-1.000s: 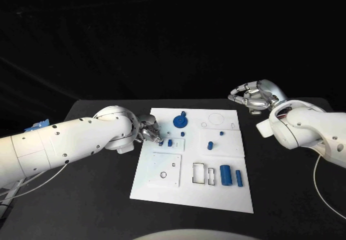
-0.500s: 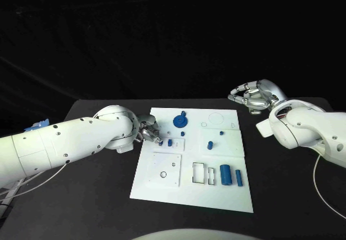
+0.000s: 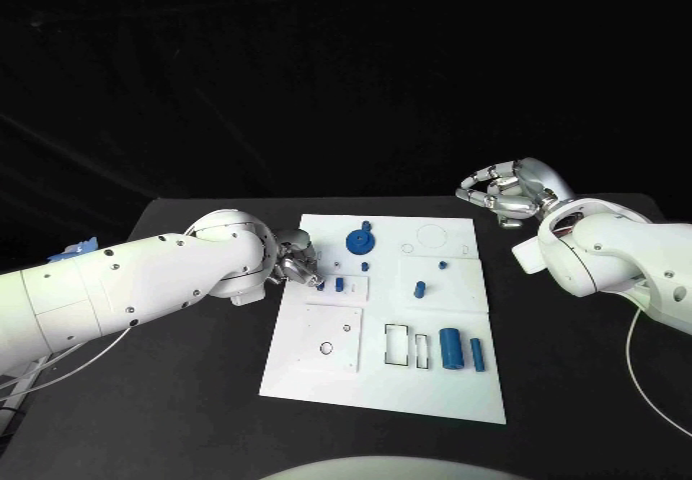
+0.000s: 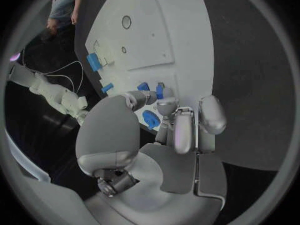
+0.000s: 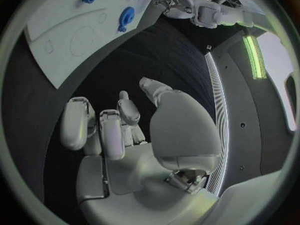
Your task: Assemble the parts on the task board
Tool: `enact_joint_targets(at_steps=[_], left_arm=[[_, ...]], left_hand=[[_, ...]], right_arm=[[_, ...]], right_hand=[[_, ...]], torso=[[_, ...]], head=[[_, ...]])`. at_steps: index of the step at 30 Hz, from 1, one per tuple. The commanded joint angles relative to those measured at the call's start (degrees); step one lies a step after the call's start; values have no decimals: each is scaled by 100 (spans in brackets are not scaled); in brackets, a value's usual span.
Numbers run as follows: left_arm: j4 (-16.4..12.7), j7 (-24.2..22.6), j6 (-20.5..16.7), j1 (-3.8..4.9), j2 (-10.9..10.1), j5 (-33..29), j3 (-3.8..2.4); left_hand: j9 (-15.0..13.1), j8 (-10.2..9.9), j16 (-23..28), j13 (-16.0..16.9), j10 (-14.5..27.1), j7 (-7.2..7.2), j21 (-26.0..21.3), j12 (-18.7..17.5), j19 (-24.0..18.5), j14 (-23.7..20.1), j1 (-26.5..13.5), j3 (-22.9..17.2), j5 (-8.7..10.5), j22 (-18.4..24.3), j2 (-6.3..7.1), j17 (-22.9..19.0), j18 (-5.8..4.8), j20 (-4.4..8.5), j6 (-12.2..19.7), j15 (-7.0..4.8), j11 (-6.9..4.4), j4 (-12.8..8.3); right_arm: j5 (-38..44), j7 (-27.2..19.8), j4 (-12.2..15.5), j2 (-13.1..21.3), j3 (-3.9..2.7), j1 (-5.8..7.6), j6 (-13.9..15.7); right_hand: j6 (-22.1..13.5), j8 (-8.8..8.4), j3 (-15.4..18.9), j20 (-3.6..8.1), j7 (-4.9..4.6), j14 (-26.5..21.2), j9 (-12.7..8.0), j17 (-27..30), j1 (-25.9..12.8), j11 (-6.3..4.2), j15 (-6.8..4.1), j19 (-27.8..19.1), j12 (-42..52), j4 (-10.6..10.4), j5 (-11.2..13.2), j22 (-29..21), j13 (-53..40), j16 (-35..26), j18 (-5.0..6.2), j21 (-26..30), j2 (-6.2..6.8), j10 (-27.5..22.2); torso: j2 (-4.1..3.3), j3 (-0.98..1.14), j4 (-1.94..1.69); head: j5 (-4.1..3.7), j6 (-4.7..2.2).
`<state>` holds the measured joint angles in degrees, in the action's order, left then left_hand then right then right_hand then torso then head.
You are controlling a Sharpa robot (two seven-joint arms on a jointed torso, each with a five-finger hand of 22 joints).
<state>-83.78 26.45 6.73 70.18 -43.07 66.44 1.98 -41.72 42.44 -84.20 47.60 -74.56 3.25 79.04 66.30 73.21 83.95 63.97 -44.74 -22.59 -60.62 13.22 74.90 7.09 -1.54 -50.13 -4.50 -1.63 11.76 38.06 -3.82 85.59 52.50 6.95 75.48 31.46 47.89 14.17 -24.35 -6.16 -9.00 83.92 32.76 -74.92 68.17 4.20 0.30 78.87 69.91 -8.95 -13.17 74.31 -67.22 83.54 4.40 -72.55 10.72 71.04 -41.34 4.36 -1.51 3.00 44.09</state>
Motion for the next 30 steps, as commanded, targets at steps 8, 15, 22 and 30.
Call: enact_joint_targets(at_steps=[8, 15, 22, 30], left_arm=[[4, 39, 132, -17, -1, 14, 8], [19, 14, 165, -17, -1, 10, 6], [37, -18, 219, -17, 1, -13, 2], [47, -64, 326, -17, 1, -101, -3]], left_hand=[[1, 36, -38, 26, -54, -26, 28, 51, 38, 342, 25, -1221, -44, -9, -37, 446, -115, -5, -73, -27, 10, -1249], [4, 37, -37, 25, -56, -28, 33, 51, 44, 342, 28, -1221, -54, -21, -34, 444, -117, -4, -77, -28, 9, -1259], [6, 37, -37, 31, -60, -29, 33, 56, 42, 342, 32, -1220, -58, -19, -31, 444, -116, -4, -80, -28, 7, -1267], [11, 35, -37, 52, -71, -31, 37, 69, 44, 342, 38, -1219, -63, -26, -26, 443, -118, -3, -85, -28, 6, -1279]], right_arm=[[11, -20, -1, 2, -1, -8, -64], [11, -21, -3, 3, -1, -9, -64], [11, -23, -6, 4, -1, -11, -64], [11, -23, -12, 4, -1, -14, -64]], right_hand=[[-39, 34, 2, 14, -9, 245, 5, 0, -32, 7, -34, -43, -14, -21, -18, -5, -3, -34, 45, 16, -7, -17], [-39, 34, 2, 14, -9, 245, 5, 0, -32, 7, -34, -43, -14, -21, -18, -5, -3, -34, 45, 16, -7, -17], [-39, 34, 2, 14, -9, 245, 5, 0, -32, 7, -34, -43, -14, -21, -18, -5, -3, -34, 45, 16, -7, -17], [-39, 34, 2, 14, -9, 245, 5, 0, -32, 7, -34, -43, -14, -21, -18, -5, -3, -34, 45, 16, -7, -17]], torso=[[-1, 1, -3], [-1, 1, 1], [2, 6, 5], [1, 2, -2]], head=[[0, 6], [-1, 9], [-2, 14], [-11, 16]])
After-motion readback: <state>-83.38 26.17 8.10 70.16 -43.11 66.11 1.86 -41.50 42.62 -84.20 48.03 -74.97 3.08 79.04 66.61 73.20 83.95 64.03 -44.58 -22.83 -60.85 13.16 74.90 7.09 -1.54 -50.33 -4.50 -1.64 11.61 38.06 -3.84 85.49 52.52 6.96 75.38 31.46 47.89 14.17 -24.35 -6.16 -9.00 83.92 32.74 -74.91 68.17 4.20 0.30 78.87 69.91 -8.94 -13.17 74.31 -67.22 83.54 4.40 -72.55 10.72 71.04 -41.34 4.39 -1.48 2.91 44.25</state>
